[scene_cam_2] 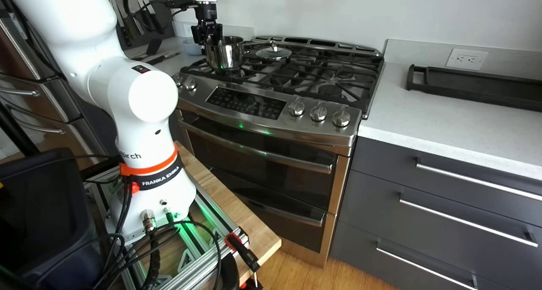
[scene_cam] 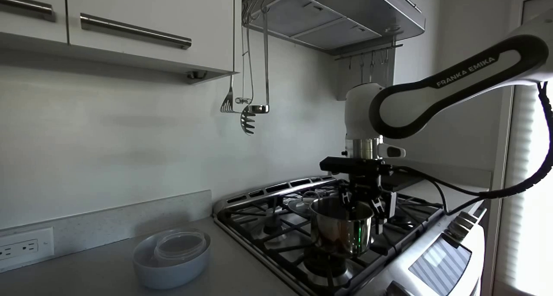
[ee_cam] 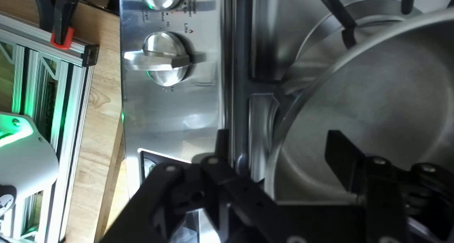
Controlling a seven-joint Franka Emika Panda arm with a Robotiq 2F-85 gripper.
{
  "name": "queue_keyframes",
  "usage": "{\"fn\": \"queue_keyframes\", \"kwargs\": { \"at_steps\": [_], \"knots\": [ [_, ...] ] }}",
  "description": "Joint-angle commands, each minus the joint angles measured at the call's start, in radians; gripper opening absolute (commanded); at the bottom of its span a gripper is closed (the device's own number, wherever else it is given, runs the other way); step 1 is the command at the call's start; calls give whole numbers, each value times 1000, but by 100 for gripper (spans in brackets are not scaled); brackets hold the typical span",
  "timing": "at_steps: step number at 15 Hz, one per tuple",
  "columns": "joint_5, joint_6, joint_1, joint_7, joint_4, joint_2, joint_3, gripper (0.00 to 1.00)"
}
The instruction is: Move the silver pot to the left
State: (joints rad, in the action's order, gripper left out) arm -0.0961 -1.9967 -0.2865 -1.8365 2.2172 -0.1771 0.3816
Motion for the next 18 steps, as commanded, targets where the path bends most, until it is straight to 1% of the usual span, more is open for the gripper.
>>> {"fn": "queue_keyframes", "kwargs": {
  "at_steps": [1,4,6,7,9,10,11,12,16,17,18],
  "knots": [
    [61,36,9,21,-46,-11,-8,100],
    [124,89,27,62,-123,3,-25,100],
    [148,106,40,123,-179,26,-43,100],
    [155,111,46,159,-207,40,-53,100],
    [167,117,54,275,-268,75,-71,100],
    [170,104,60,319,-290,90,-80,100],
    [153,85,53,245,-228,39,-69,100],
    [153,85,56,258,-244,50,-75,100],
    [153,85,53,255,-246,53,-71,100],
    [157,70,51,285,-245,56,-71,100],
    [184,73,54,333,-256,70,-74,100]
  ]
}}
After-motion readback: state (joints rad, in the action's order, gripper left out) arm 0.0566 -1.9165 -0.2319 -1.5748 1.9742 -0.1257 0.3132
